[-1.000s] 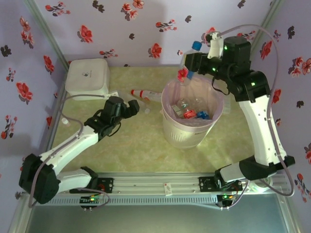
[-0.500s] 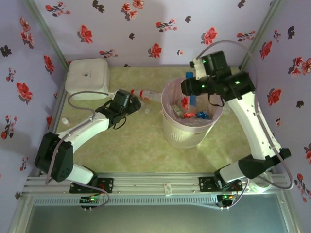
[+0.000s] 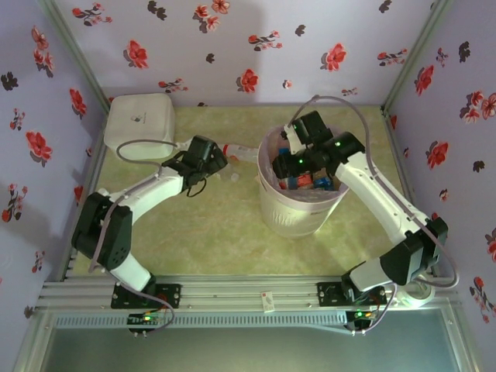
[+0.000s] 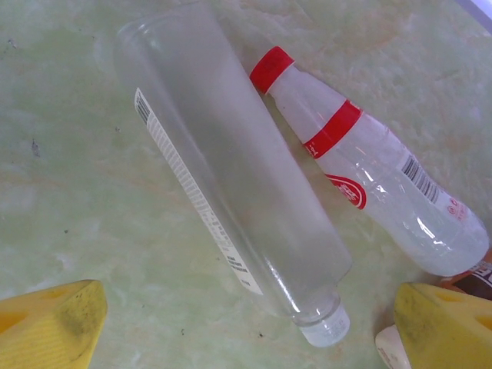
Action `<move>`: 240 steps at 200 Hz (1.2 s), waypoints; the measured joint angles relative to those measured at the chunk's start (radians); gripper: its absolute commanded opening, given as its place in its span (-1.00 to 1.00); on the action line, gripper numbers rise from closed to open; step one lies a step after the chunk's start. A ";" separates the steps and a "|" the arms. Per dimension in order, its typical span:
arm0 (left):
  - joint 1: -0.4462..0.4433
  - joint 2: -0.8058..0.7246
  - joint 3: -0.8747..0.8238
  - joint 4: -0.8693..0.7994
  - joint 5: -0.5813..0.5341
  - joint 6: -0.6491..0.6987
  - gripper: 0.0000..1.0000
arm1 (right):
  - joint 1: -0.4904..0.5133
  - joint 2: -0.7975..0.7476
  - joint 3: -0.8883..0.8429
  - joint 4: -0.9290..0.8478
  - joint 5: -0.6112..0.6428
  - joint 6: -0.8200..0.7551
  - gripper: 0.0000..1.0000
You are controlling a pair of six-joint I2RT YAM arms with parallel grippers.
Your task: Put the plastic bottles in the bin
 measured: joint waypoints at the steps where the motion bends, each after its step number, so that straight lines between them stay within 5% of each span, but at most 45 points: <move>1: 0.000 0.002 0.001 0.000 0.000 0.000 0.92 | 0.000 -0.001 -0.003 0.002 -0.001 0.000 -0.08; 66: 0.004 0.087 0.042 0.000 0.003 -0.023 0.92 | -0.019 -0.053 -0.117 0.133 -0.031 0.029 0.10; 140: 0.006 0.138 0.070 0.001 0.003 -0.042 0.93 | -0.047 -0.119 -0.079 0.088 -0.043 0.019 0.77; 240: 0.006 0.244 0.145 0.008 0.042 -0.048 0.94 | -0.131 -0.304 0.103 0.009 -0.052 -0.035 0.77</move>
